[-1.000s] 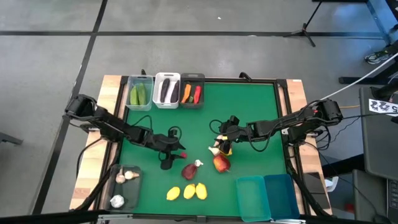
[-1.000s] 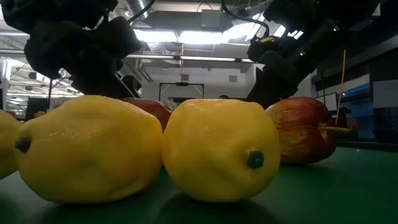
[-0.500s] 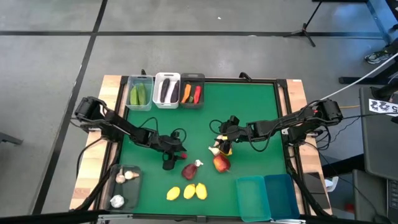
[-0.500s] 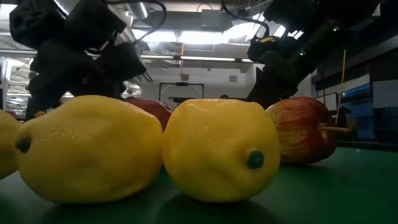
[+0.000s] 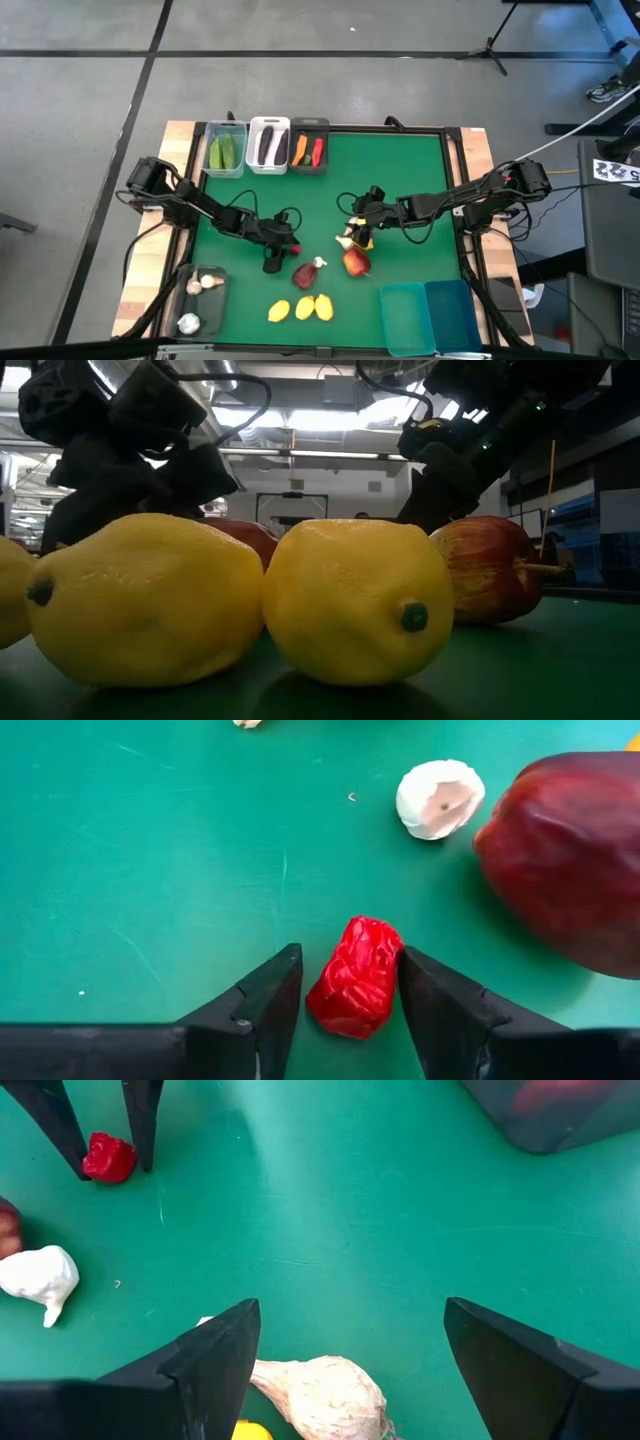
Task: Sort produce into baskets
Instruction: Put the red chili pepper into the top black bin
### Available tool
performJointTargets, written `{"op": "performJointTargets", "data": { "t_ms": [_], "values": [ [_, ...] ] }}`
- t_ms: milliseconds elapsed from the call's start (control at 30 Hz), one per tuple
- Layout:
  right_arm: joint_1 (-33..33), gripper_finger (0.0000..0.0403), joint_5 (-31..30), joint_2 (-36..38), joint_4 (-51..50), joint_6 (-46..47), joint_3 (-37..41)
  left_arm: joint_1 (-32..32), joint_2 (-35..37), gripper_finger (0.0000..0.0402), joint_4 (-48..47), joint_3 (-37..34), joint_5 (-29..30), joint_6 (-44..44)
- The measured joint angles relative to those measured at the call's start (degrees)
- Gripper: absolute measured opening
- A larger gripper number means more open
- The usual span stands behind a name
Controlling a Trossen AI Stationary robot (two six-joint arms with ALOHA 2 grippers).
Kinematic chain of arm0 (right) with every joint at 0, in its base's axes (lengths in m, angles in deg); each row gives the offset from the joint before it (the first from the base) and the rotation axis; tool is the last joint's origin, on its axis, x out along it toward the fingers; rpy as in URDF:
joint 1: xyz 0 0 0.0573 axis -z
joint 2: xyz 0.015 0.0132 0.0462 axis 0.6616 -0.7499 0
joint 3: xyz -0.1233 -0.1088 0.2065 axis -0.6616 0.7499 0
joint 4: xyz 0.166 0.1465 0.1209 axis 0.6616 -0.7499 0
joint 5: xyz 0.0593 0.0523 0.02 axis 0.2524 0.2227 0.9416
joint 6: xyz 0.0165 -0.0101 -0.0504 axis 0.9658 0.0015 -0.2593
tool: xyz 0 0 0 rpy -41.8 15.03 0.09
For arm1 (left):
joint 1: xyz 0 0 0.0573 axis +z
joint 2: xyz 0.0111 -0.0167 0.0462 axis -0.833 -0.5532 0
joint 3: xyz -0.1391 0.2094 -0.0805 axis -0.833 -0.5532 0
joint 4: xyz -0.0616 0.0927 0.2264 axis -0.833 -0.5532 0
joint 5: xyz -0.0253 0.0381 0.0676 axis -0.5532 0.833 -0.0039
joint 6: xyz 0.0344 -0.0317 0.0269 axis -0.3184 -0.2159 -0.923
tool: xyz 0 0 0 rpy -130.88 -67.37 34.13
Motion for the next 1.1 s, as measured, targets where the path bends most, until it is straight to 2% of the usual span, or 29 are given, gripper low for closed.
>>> {"op": "performJointTargets", "data": {
  "t_ms": [400,600,933,1100],
  "values": [
    [0.0,0.0317,0.0,0.0,-0.01,-0.01,0.0,2.43,0.0,0.0111,-0.11,0.02,-0.44,6.42],
    [0.0,0.0317,0.0,0.0,-0.02,-0.02,0.0,3.82,0.0,0.0095,-0.09,0.02,-0.21,6.81],
    [0.0,0.0317,0.0,0.0,-0.02,-0.02,0.0,5.51,0.09,0.0093,1.68,-0.1,0.59,9.57],
    [0.02,0.0317,0.0,0.0,0.0,-0.02,0.0,5.8,2.72,0.009,2.21,-0.11,0.93,10.69]
  ]
}}
